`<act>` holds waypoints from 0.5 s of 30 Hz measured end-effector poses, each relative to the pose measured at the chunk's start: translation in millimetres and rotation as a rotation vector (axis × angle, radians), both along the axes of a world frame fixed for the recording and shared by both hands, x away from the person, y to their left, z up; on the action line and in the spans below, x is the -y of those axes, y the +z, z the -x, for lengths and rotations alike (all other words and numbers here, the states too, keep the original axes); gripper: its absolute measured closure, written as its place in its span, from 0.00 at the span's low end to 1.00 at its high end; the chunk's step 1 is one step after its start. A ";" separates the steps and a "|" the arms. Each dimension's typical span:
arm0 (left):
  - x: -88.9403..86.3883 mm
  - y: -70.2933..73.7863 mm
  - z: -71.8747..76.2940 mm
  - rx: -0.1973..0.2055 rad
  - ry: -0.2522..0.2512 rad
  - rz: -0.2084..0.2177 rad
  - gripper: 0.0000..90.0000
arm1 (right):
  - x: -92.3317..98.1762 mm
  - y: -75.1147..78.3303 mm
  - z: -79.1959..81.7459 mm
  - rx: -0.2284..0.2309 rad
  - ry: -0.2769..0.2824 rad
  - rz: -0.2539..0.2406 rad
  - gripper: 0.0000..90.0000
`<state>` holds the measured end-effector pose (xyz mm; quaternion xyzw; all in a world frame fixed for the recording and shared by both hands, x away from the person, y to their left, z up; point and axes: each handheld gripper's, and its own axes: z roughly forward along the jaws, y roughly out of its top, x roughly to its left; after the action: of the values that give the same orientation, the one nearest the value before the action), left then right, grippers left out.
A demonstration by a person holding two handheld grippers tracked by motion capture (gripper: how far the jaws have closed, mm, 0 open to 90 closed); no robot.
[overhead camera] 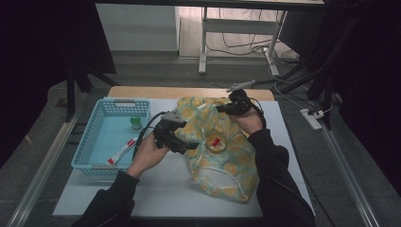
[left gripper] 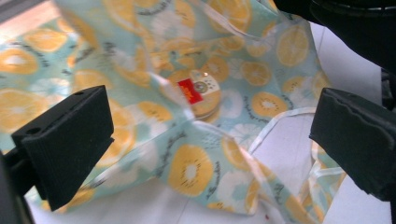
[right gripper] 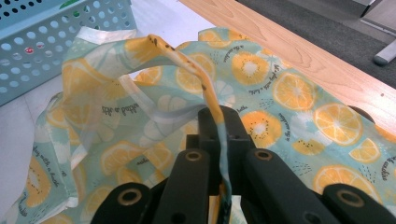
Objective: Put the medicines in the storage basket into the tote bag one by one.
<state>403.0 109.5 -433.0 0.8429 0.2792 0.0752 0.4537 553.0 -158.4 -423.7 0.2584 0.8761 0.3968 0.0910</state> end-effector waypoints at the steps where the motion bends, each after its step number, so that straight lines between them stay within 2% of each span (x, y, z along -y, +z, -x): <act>1: -3.9 0.2 0.8 -0.002 0.005 0.006 0.00 | 0.2 -0.4 0.2 0.000 0.000 -0.002 1.00; 3: -11.1 0.0 2.6 -0.016 0.018 0.015 0.00 | 0.5 -1.4 0.4 -0.003 -0.001 -0.001 1.00; 5: -17.1 -0.6 4.5 -0.024 0.028 0.007 0.00 | 0.5 -2.5 0.2 -0.003 -0.001 -0.001 1.00; 10: -34.5 -2.3 9.3 -0.016 0.064 -0.012 0.00 | 0.2 -2.3 0.7 -0.002 -0.001 -0.002 1.00; 15: -55.4 -4.0 12.4 -0.009 0.128 -0.019 0.00 | -0.9 -1.8 1.8 0.001 0.001 0.000 1.00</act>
<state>390.6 164.9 -437.0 0.8280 0.3338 0.1031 0.4386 551.3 -157.5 -425.5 0.2575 0.8762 0.3969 0.0914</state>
